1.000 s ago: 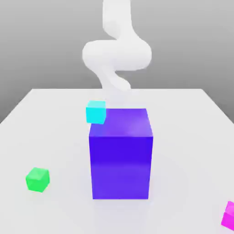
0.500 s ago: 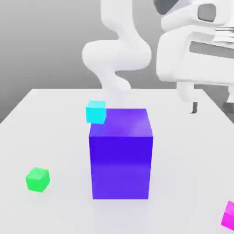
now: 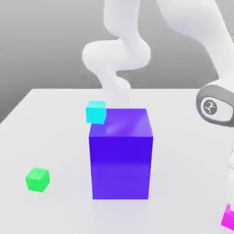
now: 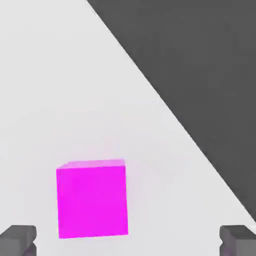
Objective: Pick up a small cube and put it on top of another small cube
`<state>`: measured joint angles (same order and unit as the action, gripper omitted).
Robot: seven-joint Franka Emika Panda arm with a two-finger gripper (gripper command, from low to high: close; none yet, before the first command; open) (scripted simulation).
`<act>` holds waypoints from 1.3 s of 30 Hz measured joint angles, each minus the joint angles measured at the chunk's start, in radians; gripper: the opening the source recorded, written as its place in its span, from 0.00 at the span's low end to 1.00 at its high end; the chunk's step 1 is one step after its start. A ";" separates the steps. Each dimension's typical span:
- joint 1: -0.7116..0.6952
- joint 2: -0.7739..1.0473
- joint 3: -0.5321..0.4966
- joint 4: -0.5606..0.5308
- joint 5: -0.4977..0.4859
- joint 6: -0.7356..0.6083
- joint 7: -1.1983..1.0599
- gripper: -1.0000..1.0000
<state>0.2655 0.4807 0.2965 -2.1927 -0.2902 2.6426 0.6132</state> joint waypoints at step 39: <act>-0.349 -0.374 -0.395 -0.331 0.366 -0.009 0.782 0.00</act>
<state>-0.0830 0.1068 -0.0981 -2.5236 0.0754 2.6336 1.3951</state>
